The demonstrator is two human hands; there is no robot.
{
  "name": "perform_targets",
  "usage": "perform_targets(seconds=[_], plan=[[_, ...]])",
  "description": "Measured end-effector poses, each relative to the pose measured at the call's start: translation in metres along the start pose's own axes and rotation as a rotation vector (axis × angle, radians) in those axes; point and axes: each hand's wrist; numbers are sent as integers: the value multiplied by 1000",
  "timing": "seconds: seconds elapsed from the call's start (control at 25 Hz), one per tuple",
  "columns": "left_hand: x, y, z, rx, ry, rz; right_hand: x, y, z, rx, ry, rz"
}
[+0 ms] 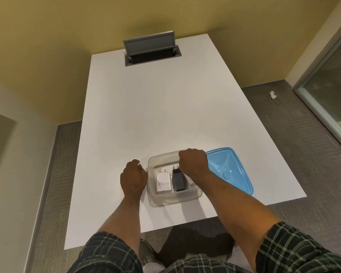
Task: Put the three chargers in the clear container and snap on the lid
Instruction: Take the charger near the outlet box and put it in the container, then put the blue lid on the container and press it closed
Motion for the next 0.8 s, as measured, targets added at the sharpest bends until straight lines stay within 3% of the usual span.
perform_targets(seconds=[0.12, 0.32, 0.6, 0.8], plan=[[7, 12, -47, -153, 25, -122, 14, -2, -24, -112, 84, -175], [-13, 9, -134, -501, 278, -51, 14, -14, -96, -382, 274, -122], [-67, -28, -221, -893, 719, 411, -29, -50, -173, -687, 385, 217], [-117, -50, -234, -761, 835, 697, -57, -59, -186, -698, 410, 260]])
Point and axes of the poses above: each hand's wrist, its own y-axis towards the middle knuckle, its own x-axis out of the back of the hand, z = x × y, and after that the axes turned 14 degrees about z, right-handed
